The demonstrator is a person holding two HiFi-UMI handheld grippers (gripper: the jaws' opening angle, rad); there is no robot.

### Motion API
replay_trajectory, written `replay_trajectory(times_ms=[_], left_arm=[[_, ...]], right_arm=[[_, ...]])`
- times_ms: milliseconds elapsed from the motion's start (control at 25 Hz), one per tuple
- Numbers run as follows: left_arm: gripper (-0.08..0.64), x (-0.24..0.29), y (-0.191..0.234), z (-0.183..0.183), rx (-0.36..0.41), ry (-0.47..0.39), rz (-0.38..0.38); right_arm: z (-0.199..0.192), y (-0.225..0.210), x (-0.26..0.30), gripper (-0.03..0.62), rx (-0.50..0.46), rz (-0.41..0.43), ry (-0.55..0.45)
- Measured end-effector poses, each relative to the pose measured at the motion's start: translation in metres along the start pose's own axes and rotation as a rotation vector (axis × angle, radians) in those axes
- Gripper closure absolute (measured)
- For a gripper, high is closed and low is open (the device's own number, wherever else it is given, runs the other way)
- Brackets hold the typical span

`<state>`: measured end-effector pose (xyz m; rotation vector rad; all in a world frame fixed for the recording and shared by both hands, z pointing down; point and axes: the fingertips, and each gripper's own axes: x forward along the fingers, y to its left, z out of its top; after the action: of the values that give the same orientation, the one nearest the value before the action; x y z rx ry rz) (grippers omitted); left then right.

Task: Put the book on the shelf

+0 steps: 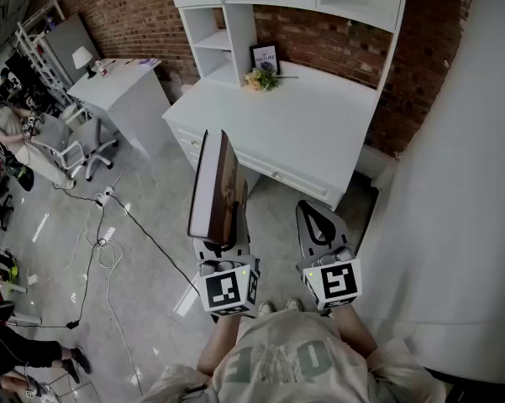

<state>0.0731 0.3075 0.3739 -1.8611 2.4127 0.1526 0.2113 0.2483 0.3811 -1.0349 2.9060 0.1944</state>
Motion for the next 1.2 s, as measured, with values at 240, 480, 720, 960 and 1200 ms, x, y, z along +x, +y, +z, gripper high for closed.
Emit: replay_trajectory(times_ms=[240, 480, 720, 960, 1200], left_arm=[[0.405, -0.001, 0.005, 0.004, -0.007, -0.015, -0.001], [0.405, -0.004, 0.019, 0.000, -0.015, -0.009, 0.014], [0.405, -0.010, 0.044, -0.003, -0.028, 0.000, 0.035], [0.405, -0.018, 0.079, -0.010, -0.019, 0.009, 0.051], [0.405, -0.017, 0.119, -0.020, -0.026, 0.019, 0.098]], right_arm=[[0.002, 0.003, 0.003, 0.575, -0.035, -0.003, 0.008], [-0.009, 0.008, 0.010, 0.577, 0.002, -0.008, 0.043], [-0.001, 0.025, 0.022, 0.575, -0.012, -0.001, 0.019], [-0.007, 0.051, 0.041, 0.575, 0.026, 0.005, 0.021], [-0.003, 0.069, 0.068, 0.575, 0.003, 0.012, 0.000]])
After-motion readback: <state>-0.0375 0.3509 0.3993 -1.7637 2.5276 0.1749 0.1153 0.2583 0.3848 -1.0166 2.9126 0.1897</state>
